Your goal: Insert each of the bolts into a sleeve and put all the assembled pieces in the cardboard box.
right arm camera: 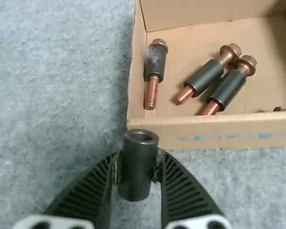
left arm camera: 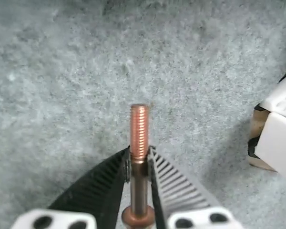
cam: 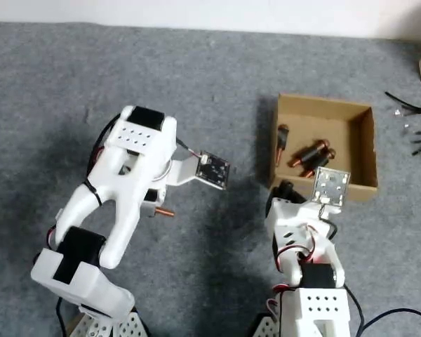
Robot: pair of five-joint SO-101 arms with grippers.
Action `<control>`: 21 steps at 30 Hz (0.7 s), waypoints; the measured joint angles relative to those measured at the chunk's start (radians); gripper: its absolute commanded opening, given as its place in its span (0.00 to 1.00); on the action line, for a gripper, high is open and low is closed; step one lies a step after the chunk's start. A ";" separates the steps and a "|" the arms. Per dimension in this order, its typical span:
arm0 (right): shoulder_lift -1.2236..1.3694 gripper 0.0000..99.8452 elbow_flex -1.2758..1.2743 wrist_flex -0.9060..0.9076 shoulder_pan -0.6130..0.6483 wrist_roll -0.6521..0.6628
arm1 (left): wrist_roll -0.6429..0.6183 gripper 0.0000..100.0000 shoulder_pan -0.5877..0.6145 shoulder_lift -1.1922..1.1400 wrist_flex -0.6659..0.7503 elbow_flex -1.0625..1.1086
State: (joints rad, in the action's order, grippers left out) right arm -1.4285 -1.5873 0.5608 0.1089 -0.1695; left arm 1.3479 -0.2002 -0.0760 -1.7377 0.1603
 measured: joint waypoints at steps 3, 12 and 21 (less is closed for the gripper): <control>0.000 0.00 0.000 0.000 0.000 0.000 | 0.000 0.25 0.005 0.000 0.000 -0.006; 0.000 0.00 0.000 0.000 0.000 0.008 | -0.299 0.23 0.043 0.000 0.184 -0.046; 0.000 0.00 0.000 0.000 0.000 0.008 | -1.616 0.22 0.135 0.000 0.209 -0.034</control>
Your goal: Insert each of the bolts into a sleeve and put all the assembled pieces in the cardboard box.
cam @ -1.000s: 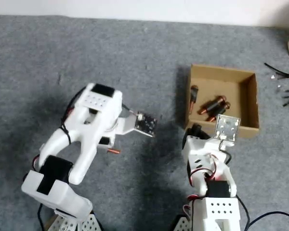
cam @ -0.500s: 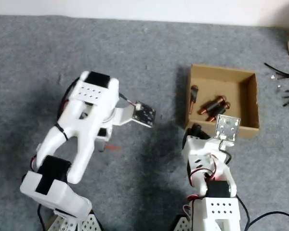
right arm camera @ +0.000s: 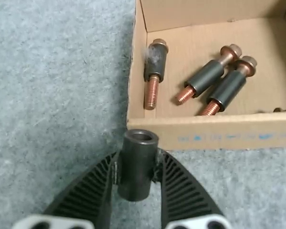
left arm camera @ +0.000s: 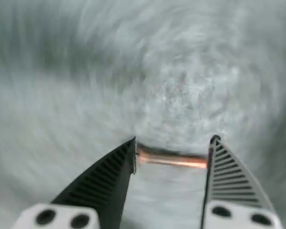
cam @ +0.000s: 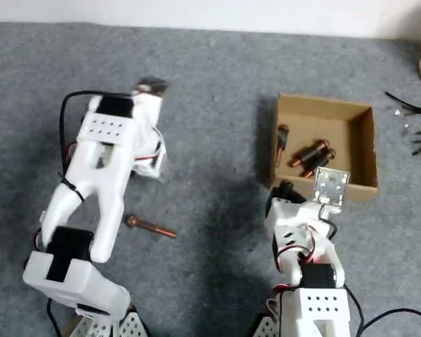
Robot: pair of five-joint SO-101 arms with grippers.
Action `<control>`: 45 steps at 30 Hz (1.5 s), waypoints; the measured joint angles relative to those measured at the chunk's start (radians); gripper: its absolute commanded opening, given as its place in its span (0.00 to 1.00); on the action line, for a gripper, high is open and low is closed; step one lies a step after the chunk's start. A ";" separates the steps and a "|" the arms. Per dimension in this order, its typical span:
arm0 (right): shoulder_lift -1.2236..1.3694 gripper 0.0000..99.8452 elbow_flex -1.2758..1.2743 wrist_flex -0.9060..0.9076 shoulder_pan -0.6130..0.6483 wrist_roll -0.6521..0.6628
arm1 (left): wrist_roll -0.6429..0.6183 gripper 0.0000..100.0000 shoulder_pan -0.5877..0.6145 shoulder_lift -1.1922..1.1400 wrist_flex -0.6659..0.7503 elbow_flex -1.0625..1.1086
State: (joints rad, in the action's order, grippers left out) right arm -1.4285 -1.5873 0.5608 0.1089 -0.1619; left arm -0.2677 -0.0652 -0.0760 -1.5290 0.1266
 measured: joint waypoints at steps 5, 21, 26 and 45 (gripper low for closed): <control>0.000 0.00 0.000 0.000 0.000 0.000 | -0.479 0.23 0.005 0.000 0.003 0.201; 0.000 0.00 0.000 0.000 0.000 0.044 | -0.669 0.23 -0.002 0.018 0.281 0.543; 0.000 0.00 0.000 0.000 0.000 0.044 | -0.671 0.22 -0.005 0.021 0.413 0.612; 0.000 0.00 0.000 0.000 0.000 0.044 | -0.674 0.01 -0.020 0.023 0.473 0.603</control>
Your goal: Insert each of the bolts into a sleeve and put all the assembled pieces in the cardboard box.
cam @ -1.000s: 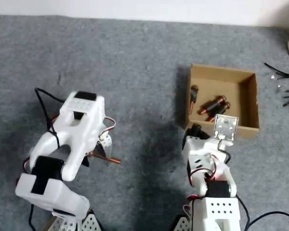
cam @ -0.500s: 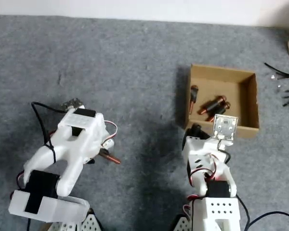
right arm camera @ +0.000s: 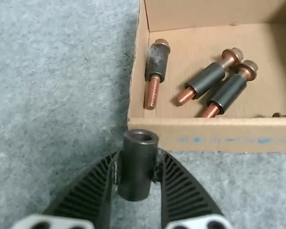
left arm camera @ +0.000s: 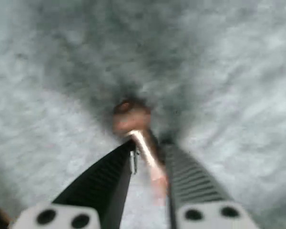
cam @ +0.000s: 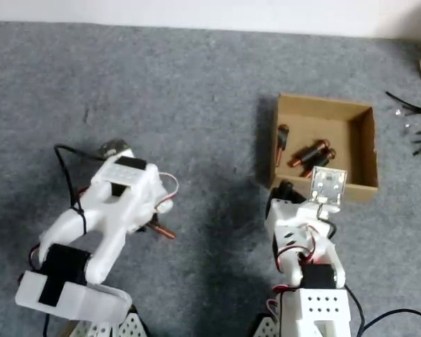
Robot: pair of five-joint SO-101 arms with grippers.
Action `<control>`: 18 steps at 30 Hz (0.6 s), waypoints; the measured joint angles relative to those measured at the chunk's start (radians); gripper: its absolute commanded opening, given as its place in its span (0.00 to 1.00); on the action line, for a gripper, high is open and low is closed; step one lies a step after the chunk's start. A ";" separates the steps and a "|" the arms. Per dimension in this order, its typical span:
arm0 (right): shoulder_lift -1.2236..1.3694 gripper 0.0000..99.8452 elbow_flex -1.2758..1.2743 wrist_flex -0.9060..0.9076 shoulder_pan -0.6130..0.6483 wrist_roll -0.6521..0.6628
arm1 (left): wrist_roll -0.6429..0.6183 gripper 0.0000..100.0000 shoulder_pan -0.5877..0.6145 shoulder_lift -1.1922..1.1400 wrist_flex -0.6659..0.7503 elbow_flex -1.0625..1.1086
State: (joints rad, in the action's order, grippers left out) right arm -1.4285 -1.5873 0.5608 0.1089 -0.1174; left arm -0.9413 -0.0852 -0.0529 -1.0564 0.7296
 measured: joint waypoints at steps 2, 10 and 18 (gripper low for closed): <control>0.000 0.00 0.000 0.000 0.000 0.000 | -0.003 0.01 -0.003 -0.002 0.006 0.000; 0.000 0.00 0.000 0.000 0.000 0.000 | 0.038 0.00 -0.003 -0.015 -0.063 -0.074; 0.000 0.01 0.000 0.000 0.000 0.000 | 0.199 0.00 0.009 -0.021 -0.124 -0.308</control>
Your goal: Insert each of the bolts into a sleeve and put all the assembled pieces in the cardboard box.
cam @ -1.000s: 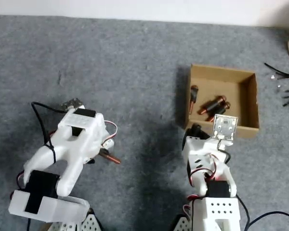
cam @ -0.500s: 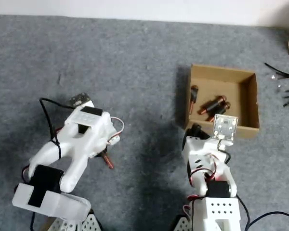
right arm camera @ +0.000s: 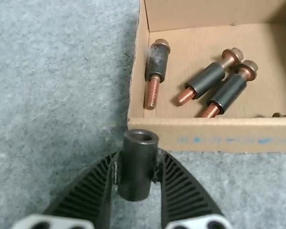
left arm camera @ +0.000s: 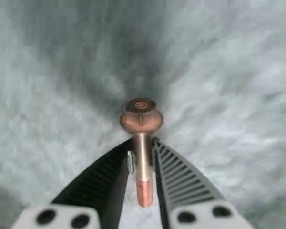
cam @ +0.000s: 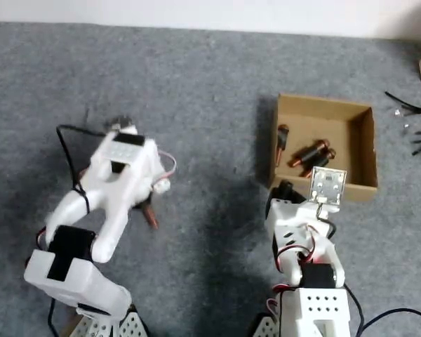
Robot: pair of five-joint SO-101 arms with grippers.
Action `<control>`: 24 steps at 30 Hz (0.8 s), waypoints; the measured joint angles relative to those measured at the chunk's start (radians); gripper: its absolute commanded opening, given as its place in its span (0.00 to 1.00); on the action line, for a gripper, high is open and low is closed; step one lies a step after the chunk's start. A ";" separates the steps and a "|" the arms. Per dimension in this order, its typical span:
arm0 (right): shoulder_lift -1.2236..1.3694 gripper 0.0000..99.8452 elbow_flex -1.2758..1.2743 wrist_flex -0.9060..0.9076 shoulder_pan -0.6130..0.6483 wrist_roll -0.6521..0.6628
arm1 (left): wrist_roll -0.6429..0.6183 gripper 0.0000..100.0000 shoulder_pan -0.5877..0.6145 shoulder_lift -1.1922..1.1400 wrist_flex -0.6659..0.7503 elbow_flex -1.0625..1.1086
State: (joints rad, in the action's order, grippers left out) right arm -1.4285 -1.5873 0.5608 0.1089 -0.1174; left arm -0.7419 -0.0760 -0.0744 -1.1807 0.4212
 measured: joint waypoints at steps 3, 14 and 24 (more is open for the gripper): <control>0.000 0.01 0.000 0.000 0.000 0.000 | 0.048 0.00 -0.011 0.000 0.000 -0.074; 0.000 0.01 0.000 0.000 0.000 0.000 | 0.092 0.00 -0.095 0.092 0.000 -0.094; 0.000 0.00 0.000 0.000 0.000 0.000 | 0.092 0.00 -0.163 0.720 0.005 0.227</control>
State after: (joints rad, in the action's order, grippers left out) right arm -1.4285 -1.5873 0.5608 0.1089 -0.1174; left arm -0.6498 -0.2386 0.6452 -1.1761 0.6483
